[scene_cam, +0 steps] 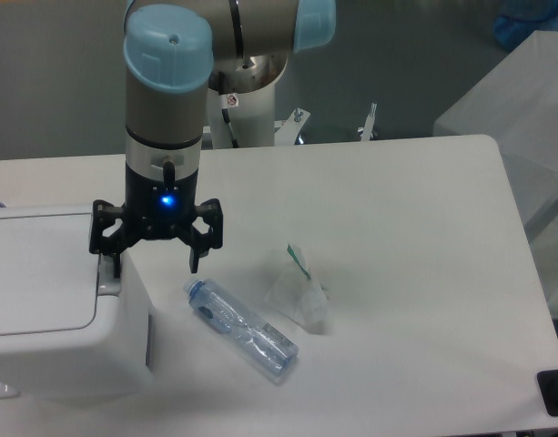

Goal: Open the trash can

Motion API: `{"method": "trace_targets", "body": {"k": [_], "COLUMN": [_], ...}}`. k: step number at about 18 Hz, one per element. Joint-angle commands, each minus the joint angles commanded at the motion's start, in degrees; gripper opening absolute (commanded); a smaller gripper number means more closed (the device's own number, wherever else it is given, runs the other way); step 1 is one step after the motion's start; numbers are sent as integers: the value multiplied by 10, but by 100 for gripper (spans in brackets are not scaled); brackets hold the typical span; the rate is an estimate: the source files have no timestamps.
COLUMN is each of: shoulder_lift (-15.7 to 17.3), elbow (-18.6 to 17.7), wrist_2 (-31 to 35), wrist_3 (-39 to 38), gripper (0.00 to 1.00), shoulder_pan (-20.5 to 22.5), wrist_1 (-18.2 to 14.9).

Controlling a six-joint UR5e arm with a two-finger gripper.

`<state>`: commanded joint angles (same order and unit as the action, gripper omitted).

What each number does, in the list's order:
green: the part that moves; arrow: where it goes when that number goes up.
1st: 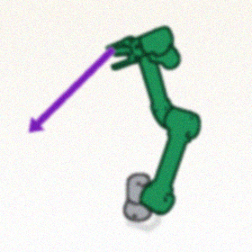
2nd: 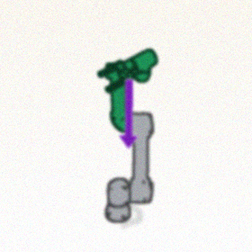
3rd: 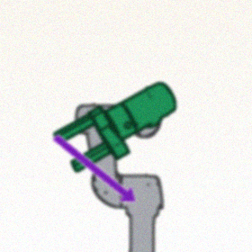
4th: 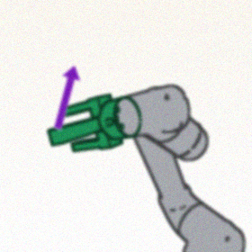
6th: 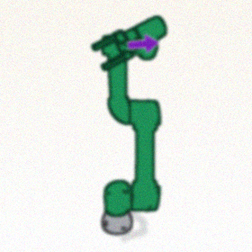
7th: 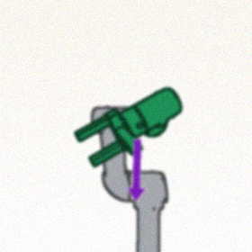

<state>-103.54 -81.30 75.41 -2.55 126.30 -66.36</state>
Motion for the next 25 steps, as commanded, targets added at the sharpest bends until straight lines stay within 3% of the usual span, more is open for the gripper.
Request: {"method": "trace_targets", "body": {"k": [10, 14, 19, 22, 25], "shoulder_lift": [1, -1, 2, 12, 23], "elbow": [11, 31, 32, 35, 26], "wrist_2": [1, 39, 65, 65, 64], "wrist_3": [8, 34, 147, 197, 312], "gripper": [100, 100, 100, 100, 100], "shoulder_pan": [1, 7, 34, 73, 109], "wrist_1": [3, 55, 47, 10, -15]}}
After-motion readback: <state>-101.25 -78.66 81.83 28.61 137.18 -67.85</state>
